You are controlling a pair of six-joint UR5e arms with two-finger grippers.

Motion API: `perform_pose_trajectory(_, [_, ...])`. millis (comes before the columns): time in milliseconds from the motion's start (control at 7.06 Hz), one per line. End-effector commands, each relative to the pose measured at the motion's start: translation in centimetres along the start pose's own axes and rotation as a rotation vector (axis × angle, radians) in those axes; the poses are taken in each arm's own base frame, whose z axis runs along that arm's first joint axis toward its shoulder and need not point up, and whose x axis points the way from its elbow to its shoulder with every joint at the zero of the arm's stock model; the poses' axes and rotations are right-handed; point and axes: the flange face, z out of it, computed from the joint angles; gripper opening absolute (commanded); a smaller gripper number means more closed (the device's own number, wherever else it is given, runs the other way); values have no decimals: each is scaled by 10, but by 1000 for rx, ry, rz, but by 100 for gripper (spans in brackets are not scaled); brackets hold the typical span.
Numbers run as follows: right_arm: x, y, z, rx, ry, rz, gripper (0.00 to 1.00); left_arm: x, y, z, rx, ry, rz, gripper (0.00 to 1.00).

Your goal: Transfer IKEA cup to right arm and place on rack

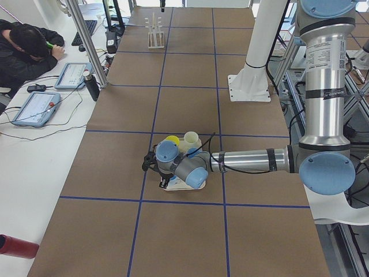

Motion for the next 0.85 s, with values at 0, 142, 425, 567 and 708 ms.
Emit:
perform_pose_trajectory(0, [-4, -4, -2, 1, -1, -2, 100, 0, 2, 5, -10, 0, 0, 48])
perform_pose_trajectory(142, [-3, -4, -1, 0, -1, -1, 100, 1, 2, 5, -12, 0, 0, 45])
perform_pose_trajectory(425, [-3, -3, -2, 0, -1, -1, 100, -1, 3, 6, -14, -2, -1, 28])
perform_pose_trajectory(567, [-3, -4, -1, -1, 0, 2, 100, -2, 4, 8, -18, -2, -5, 18])
perform_pose_trajectory(708, [-4, -4, -2, 0, -2, -1, 100, -4, 5, 8, -17, -4, -7, 0])
